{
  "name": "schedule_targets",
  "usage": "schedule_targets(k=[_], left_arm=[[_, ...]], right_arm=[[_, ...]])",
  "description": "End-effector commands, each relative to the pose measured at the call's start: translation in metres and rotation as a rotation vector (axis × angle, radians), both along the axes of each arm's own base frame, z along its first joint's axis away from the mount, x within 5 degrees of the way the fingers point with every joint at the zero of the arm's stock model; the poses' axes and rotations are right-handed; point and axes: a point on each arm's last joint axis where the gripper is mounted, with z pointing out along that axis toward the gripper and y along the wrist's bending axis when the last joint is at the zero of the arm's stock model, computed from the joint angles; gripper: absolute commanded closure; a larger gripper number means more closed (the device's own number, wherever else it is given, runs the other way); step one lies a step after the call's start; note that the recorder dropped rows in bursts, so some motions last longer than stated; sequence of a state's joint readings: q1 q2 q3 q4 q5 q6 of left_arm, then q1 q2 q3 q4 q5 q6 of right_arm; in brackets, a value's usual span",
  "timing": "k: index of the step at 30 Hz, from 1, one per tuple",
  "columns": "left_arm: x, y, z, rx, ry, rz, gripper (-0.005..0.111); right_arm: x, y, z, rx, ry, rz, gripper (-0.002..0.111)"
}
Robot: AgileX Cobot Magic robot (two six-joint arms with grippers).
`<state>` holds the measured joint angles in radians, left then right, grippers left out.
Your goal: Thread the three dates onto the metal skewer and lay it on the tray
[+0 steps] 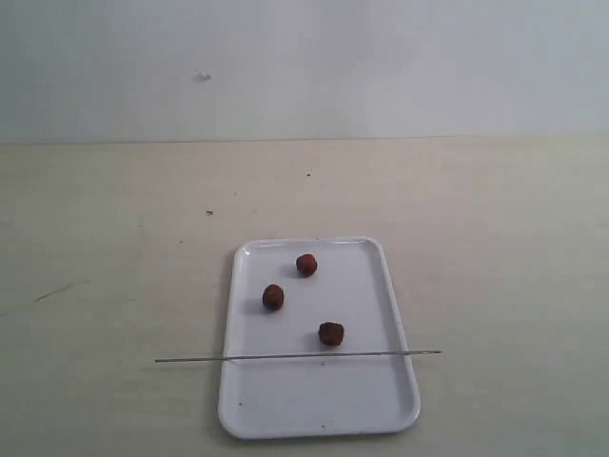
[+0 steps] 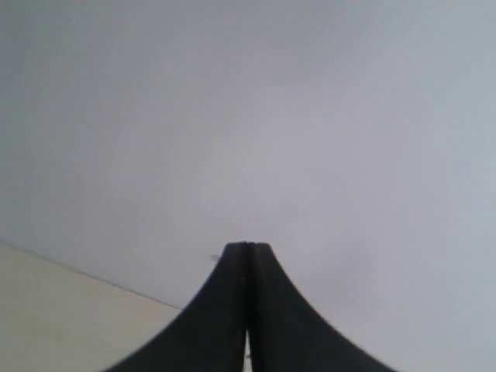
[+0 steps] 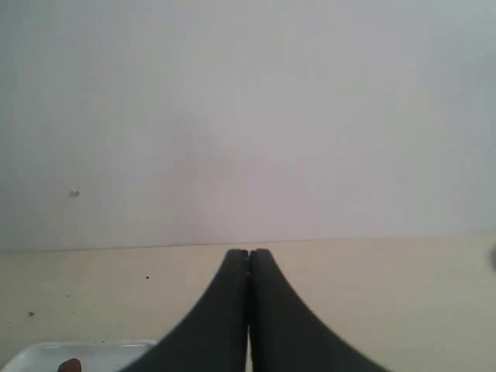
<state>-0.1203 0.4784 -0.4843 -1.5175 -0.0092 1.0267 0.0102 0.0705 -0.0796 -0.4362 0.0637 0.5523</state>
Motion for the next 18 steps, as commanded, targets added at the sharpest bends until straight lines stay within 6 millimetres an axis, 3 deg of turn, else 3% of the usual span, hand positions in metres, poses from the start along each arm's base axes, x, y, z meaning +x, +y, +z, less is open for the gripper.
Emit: schedule_targets(k=[1, 3, 6, 13, 15, 18], left_arm=[[0.063, -0.021, 0.045, 0.263, 0.029, -0.131, 0.107], [0.082, -0.024, 0.052, 0.368, 0.036, -0.135, 0.107], [0.104, -0.024, 0.073, 0.774, -0.025, -0.095, 0.107], [0.104, -0.024, 0.097, 0.994, -0.095, -0.062, 0.107], [0.101, -0.025, 0.101, 0.937, -0.081, -0.092, 0.107], [0.094, -0.027, 0.111, 0.668, -0.010, -0.176, 0.107]], right_arm=[[-0.001, 0.000, 0.000, -0.007, -0.008, 0.003, 0.108], [-0.001, 0.000, 0.000, -0.007, -0.008, 0.003, 0.108], [-0.001, 0.000, 0.000, -0.007, -0.008, 0.003, 0.108], [-0.001, 0.000, 0.000, -0.007, -0.008, 0.003, 0.108], [-0.001, 0.000, 0.000, -0.007, -0.008, 0.003, 0.108], [-0.001, 0.000, 0.000, -0.007, -0.008, 0.003, 0.108]])
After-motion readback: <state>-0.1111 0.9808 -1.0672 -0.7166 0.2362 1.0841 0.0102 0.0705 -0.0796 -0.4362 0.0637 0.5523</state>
